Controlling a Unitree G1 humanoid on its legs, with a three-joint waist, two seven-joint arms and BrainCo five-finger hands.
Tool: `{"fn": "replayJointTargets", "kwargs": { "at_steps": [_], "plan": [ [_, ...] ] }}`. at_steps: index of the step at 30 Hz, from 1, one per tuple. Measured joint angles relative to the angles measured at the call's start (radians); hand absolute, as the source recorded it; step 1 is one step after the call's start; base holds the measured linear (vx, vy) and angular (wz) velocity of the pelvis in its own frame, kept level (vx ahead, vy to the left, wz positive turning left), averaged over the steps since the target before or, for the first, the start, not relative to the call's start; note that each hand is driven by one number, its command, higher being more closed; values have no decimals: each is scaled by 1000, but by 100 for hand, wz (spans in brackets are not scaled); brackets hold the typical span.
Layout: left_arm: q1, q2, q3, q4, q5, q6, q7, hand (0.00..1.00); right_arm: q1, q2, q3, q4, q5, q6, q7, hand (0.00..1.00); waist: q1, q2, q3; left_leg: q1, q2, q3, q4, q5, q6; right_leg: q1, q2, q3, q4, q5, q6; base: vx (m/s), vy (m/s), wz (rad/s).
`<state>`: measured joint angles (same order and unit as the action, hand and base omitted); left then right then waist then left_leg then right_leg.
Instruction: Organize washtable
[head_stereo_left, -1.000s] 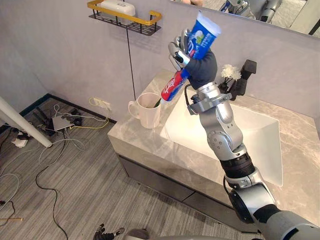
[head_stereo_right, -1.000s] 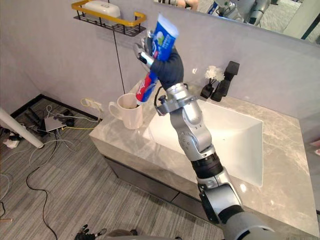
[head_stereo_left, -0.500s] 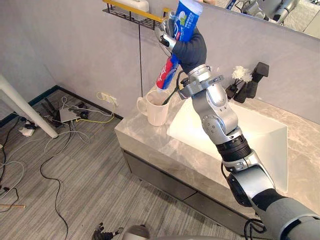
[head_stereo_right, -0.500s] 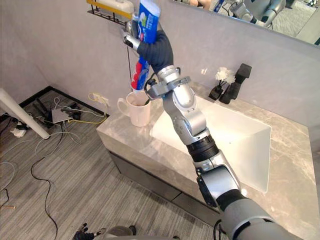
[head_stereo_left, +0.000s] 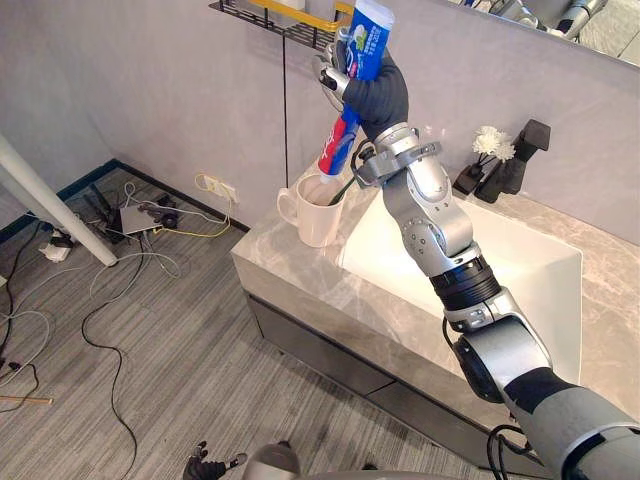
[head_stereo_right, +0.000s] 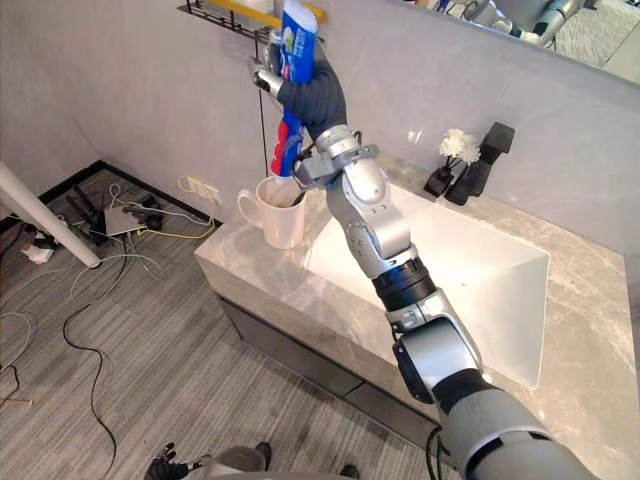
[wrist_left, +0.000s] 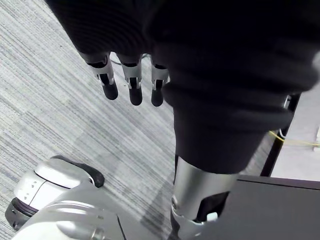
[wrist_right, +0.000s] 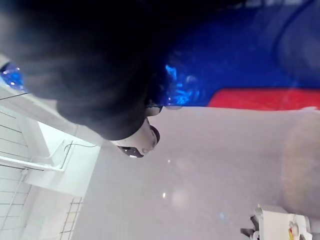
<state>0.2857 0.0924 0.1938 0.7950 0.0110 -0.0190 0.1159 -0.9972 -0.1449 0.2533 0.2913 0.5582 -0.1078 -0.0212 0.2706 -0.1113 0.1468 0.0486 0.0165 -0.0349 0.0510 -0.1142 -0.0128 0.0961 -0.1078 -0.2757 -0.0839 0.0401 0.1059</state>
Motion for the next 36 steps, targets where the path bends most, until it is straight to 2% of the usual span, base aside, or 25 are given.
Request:
{"fn": "replayJointTargets", "kwargs": {
  "at_steps": [8,18,36],
  "plan": [
    [1,1,-16,0,-12,0,1,0,-25,2,-4,69,-8,1,-8,100,20,-1,3,-5,-1,-20,7,0,0,1,0,-18,-2,0,0,11,3,9],
    [1,9,-29,-1,-19,0,19,0,-25,20,-4,87,-22,1,-27,100,20,-9,24,-8,0,-21,10,-1,-1,1,0,-19,-1,0,0,-21,-2,0],
    [1,9,-39,-1,-38,0,20,0,-25,22,-4,123,-59,2,-41,100,19,2,32,-28,-1,-17,27,-3,-4,-14,0,-11,-1,0,0,-19,0,-1]
  ]
}}
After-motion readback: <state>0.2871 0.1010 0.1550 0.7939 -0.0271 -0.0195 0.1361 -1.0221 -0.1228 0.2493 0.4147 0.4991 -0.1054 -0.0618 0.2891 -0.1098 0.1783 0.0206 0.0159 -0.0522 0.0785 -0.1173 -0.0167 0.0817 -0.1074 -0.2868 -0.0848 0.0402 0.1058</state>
